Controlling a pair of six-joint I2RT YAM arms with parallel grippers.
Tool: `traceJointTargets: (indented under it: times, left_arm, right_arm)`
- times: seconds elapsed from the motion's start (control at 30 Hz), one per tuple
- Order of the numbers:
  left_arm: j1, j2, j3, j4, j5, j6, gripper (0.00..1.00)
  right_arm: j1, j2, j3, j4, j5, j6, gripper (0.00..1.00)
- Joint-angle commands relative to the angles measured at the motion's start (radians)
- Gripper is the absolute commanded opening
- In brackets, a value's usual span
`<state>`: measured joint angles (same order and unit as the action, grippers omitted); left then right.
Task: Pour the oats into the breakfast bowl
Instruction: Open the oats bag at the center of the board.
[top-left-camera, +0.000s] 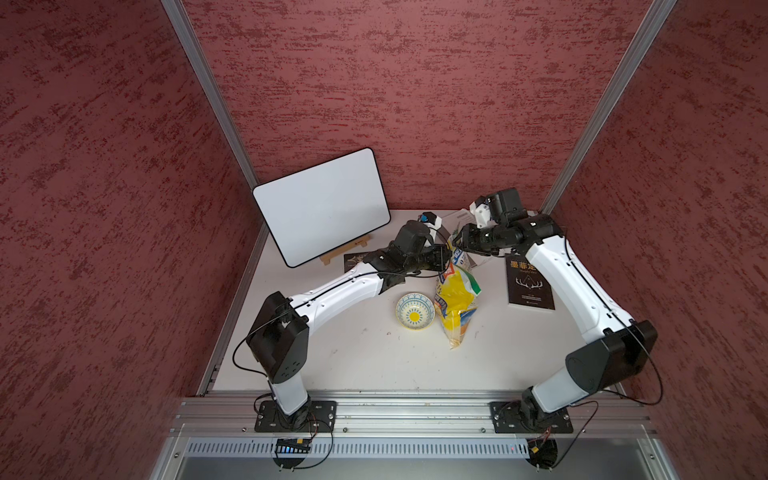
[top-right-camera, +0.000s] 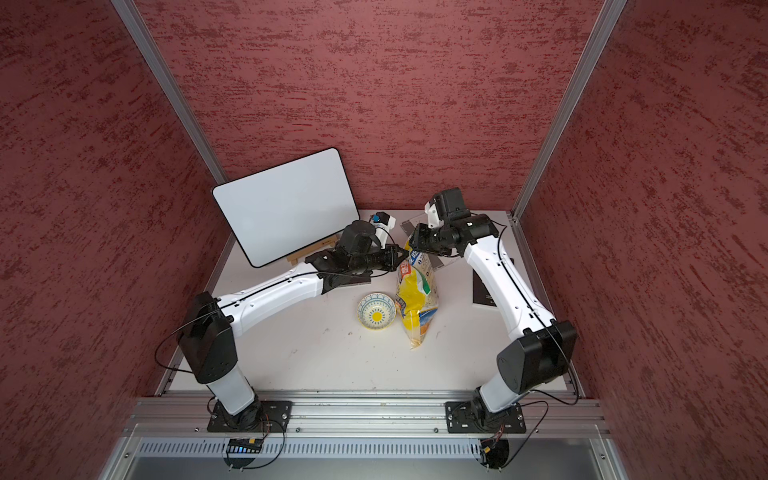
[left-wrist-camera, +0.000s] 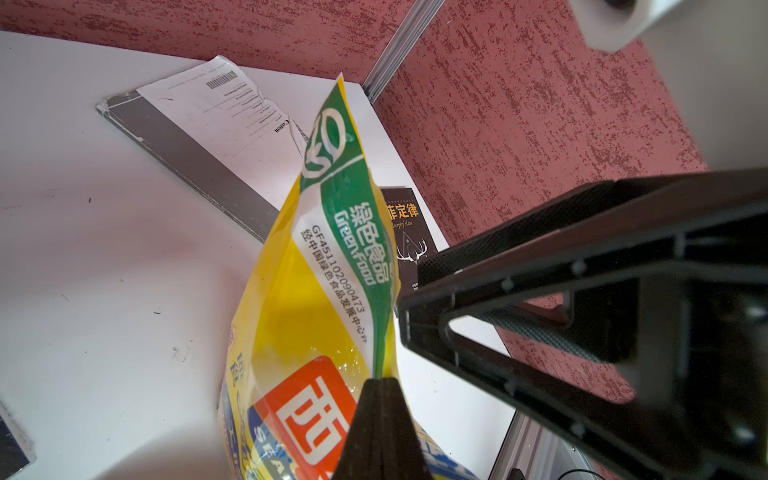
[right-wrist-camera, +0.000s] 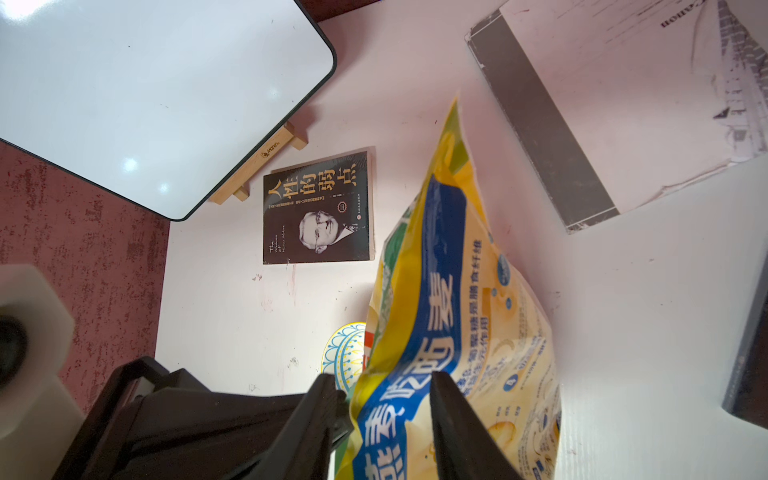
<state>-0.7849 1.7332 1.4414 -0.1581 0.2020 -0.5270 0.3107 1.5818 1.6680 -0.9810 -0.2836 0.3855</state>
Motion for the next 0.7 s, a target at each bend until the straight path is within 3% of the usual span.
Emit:
traceJointTargets:
  times: [0.0,0.67]
  left_arm:
    - [-0.002,-0.011,-0.015,0.006,-0.001,0.000,0.00]
    - [-0.002,-0.009,-0.010,0.005,-0.020,0.005,0.00]
  right_arm:
    - [0.001,0.021,0.006,0.005,0.007,-0.001,0.38]
    - [0.001,0.011,0.017,-0.120,0.136,-0.058,0.29]
